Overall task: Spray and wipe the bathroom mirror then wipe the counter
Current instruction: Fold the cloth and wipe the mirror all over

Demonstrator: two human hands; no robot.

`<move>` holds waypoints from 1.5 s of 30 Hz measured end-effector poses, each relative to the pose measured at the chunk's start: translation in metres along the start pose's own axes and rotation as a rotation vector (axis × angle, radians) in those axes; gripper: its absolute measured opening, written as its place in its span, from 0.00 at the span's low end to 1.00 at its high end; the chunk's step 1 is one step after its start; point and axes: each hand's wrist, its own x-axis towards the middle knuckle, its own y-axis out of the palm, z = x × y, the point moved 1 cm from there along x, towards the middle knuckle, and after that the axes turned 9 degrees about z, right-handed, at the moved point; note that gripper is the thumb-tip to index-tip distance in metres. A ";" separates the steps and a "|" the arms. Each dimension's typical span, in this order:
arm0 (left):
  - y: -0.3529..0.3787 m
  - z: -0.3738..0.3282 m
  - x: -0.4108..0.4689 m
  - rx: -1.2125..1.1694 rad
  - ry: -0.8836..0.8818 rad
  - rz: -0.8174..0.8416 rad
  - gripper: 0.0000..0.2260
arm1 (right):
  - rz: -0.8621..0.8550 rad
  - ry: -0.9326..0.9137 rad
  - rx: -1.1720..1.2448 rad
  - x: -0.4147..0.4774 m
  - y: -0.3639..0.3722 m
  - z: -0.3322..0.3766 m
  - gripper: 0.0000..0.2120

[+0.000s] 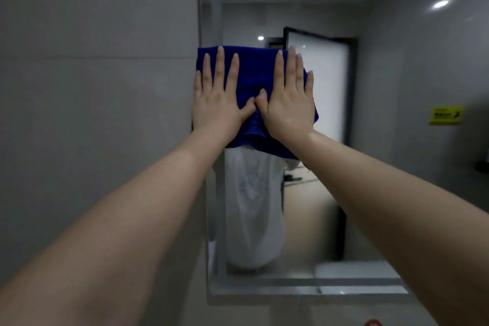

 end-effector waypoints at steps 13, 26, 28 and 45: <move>-0.029 0.009 0.062 -0.061 0.030 -0.122 0.35 | -0.096 -0.008 -0.017 0.064 -0.025 0.006 0.32; 0.042 0.001 -0.039 -0.050 0.017 -0.154 0.33 | -0.076 -0.052 -0.034 -0.035 0.025 -0.001 0.34; 0.063 0.001 -0.070 -0.080 0.045 -0.142 0.34 | -0.073 -0.071 -0.021 -0.070 0.044 -0.004 0.34; 0.144 -0.001 -0.220 0.000 0.065 0.077 0.39 | 0.090 -0.115 -0.030 -0.221 0.118 -0.018 0.36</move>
